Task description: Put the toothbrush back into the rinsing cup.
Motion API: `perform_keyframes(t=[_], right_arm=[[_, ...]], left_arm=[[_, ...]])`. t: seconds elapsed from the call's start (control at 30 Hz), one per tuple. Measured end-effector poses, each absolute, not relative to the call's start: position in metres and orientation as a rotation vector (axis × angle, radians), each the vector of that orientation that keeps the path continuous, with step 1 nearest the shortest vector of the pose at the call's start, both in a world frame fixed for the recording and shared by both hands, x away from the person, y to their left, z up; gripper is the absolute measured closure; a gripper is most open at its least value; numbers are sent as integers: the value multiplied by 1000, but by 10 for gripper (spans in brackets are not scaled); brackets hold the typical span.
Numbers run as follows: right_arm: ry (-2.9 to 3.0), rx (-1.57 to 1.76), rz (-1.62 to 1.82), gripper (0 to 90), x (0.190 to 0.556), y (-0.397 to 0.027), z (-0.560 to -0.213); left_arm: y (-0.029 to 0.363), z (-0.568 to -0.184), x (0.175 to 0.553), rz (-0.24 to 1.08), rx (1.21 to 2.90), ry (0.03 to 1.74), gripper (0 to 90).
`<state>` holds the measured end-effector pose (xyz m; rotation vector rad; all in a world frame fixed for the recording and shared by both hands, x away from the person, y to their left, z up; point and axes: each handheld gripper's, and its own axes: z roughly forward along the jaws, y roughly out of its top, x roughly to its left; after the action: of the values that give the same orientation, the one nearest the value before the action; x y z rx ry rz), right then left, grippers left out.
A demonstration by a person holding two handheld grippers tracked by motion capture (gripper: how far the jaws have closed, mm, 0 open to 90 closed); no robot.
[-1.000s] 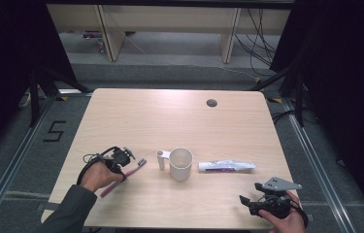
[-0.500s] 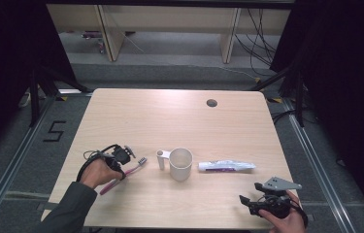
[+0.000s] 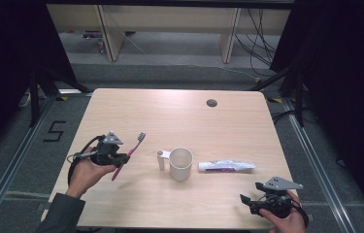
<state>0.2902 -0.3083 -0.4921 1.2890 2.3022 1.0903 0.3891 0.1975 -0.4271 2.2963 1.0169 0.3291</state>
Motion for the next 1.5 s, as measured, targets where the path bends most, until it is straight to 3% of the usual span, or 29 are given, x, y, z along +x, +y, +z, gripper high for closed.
perform_keyframes(t=[0.67,1.5], right_arm=[[2302,1253,1087,229,292,-310,-492],[2298,1301,1091,229,290,-307,-493]], left_arm=[[182,-429,374,427,1795,1000,830],[159,-409,377,444,1612,894,830]])
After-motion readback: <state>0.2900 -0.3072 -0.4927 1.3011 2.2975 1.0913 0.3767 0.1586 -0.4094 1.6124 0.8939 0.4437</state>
